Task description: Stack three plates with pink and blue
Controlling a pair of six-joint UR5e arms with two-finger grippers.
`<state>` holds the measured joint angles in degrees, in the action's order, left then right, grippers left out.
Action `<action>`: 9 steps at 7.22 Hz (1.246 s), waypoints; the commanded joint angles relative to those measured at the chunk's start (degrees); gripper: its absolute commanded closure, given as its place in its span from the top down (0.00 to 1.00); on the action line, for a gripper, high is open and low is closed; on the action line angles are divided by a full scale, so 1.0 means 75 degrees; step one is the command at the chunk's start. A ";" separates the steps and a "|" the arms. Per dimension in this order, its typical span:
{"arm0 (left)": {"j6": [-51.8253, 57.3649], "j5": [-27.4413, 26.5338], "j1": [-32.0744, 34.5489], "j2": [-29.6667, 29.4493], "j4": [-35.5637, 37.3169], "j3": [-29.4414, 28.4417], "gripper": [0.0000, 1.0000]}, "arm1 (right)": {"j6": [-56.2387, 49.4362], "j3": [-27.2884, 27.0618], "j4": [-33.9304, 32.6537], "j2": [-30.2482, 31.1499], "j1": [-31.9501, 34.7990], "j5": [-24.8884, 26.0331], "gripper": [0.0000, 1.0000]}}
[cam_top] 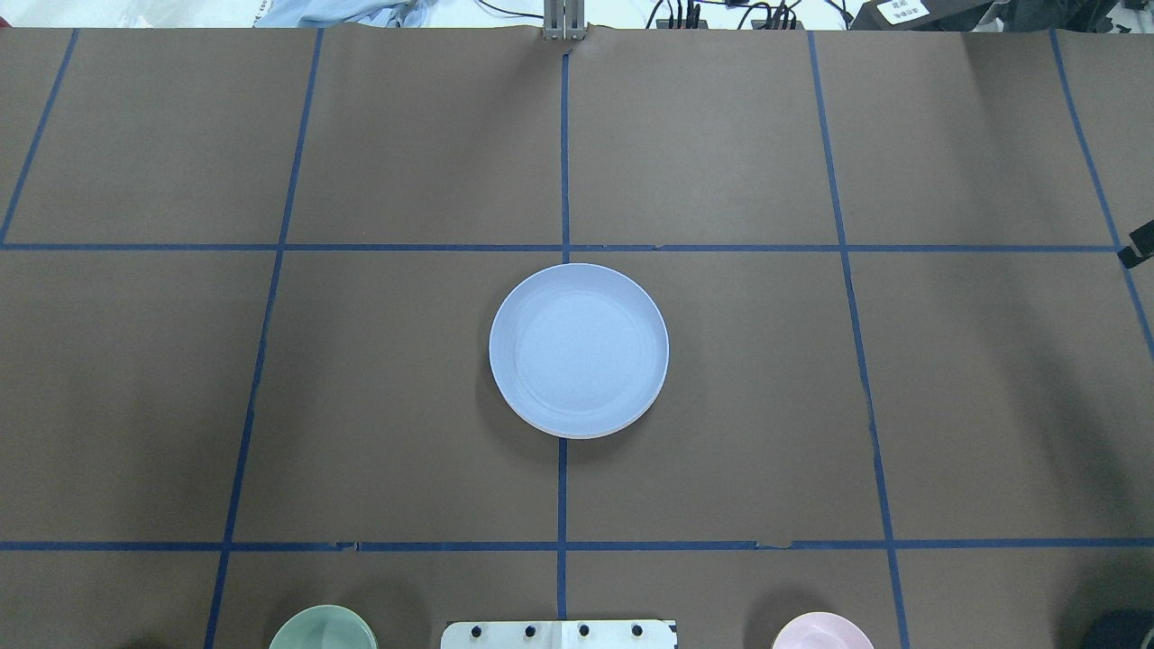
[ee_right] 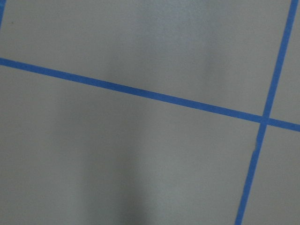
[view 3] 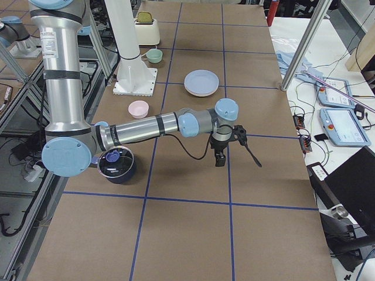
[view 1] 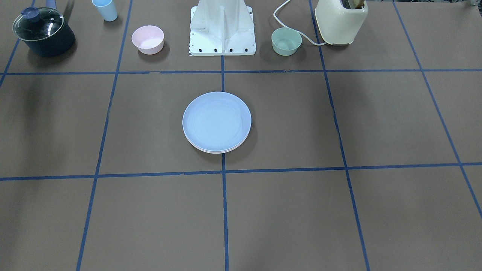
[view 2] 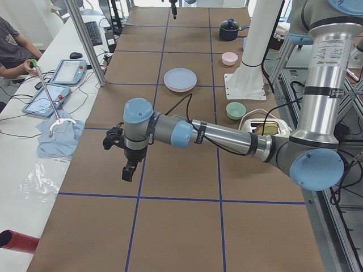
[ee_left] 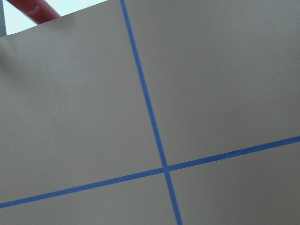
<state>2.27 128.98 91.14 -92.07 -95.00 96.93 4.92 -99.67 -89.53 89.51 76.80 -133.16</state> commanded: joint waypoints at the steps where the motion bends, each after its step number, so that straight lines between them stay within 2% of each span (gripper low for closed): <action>1: 0.0118 0.0311 0.0082 0.0403 -0.0502 -0.0209 1.00 | -0.0293 0.0387 0.0078 0.0112 0.0630 -0.0117 1.00; 2: 0.0107 0.0322 0.0082 0.0730 -0.0609 -0.0348 1.00 | -0.0293 0.0364 0.0078 0.0170 0.1238 -0.0163 1.00; 4: 0.0014 0.0322 0.0070 0.0768 -0.0506 -0.0502 1.00 | -0.0189 0.0305 0.0078 0.0287 0.1385 -0.0036 1.00; 6: -0.0149 0.0299 -0.0023 0.0780 -0.0517 -0.0455 1.00 | -0.0176 0.0260 0.0055 0.0485 0.1408 0.0421 1.00; 9: -0.0607 0.0334 -0.0316 0.0757 -0.0517 -0.0350 1.00 | -0.0176 0.0061 -0.0574 0.0510 0.1736 0.0305 1.00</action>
<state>-1.59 131.42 89.32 -86.32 -98.88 94.05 3.60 -98.18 -91.13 93.34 89.21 -130.57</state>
